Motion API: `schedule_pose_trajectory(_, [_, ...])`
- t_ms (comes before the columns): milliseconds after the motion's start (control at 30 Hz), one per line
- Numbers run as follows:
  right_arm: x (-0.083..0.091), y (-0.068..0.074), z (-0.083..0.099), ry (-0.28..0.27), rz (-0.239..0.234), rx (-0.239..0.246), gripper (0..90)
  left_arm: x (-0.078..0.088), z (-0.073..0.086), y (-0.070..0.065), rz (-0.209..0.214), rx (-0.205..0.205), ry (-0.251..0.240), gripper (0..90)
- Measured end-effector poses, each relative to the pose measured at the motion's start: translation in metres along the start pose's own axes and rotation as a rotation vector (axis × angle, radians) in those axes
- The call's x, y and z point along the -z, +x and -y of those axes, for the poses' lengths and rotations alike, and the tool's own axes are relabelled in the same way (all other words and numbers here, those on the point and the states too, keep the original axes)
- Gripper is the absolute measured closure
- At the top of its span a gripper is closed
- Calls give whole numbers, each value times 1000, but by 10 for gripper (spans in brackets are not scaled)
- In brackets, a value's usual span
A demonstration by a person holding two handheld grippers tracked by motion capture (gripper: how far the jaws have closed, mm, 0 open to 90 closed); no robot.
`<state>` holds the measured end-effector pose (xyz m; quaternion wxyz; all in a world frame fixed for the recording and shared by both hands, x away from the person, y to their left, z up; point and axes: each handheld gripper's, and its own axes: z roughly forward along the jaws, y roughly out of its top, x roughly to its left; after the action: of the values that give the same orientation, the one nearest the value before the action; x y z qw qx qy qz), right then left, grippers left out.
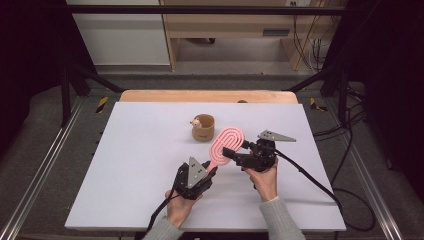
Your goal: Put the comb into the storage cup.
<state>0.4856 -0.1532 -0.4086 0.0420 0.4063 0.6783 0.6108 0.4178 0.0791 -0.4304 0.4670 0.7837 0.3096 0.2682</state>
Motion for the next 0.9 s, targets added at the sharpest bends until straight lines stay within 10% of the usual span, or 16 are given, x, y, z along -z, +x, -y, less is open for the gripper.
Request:
schedule_pose_trajectory(333, [-1, -1, 0, 12, -27, -34, 414, 0, 0, -3, -1, -7, -7, 695])
schedule_pose_trajectory(900, [-2, -1, -1, 30, -40, -107, 492, -1, 1, -4, -19, -21, -8, 695])
